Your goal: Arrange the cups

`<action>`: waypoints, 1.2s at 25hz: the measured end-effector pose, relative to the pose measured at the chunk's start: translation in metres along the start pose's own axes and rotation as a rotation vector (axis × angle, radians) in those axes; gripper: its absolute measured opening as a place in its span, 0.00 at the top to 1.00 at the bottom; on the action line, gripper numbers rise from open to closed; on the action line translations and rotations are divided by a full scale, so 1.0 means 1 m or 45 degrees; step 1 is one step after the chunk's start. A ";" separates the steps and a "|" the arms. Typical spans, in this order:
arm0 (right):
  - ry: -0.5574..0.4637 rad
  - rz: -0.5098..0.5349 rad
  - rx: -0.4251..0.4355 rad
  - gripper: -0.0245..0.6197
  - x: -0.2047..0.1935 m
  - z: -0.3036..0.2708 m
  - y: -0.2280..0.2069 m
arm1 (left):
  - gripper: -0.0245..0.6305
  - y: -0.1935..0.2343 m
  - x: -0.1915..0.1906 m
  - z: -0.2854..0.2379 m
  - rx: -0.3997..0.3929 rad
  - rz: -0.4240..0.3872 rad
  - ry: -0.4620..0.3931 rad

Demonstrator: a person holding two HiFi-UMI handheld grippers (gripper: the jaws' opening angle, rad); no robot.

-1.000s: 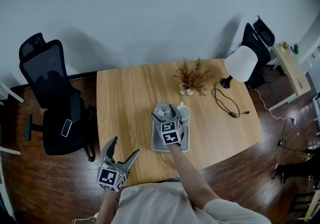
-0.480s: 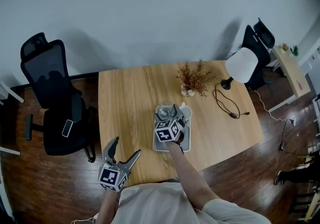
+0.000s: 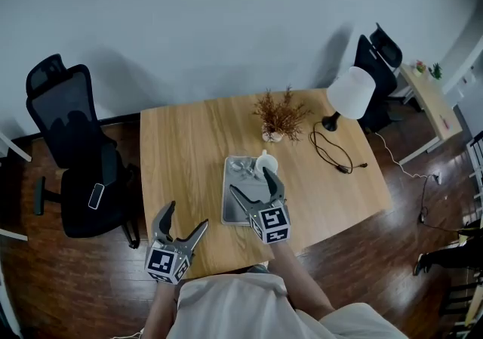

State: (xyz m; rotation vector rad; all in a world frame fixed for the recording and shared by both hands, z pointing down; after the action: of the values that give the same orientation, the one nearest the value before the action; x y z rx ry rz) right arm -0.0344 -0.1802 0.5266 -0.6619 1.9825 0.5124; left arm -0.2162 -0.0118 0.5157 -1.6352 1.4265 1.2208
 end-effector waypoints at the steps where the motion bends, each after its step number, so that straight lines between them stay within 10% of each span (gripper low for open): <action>1: -0.051 -0.020 0.004 0.25 0.002 0.018 -0.004 | 0.33 -0.003 0.001 -0.001 0.001 0.002 -0.008; 7: -0.202 -0.061 -0.097 0.27 -0.008 0.101 -0.033 | 0.33 -0.027 0.013 -0.006 -0.013 -0.025 -0.044; 30: -0.124 -0.121 -0.221 0.29 -0.079 0.173 -0.064 | 0.34 -0.089 0.013 -0.007 -0.027 -0.033 -0.078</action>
State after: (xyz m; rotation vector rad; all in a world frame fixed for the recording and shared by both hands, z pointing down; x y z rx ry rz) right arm 0.1518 -0.1069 0.5118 -0.8193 1.8197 0.6512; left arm -0.1285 -0.0053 0.4965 -1.6114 1.3552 1.2644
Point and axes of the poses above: the fingertips, and each gripper's own axes: z backward along the fingers, y to its left, x out of its top, the point moved 7 cm from there along z, backward along the fingers, and after that the axes turned 15 degrees about y, right-handed, at the moved point
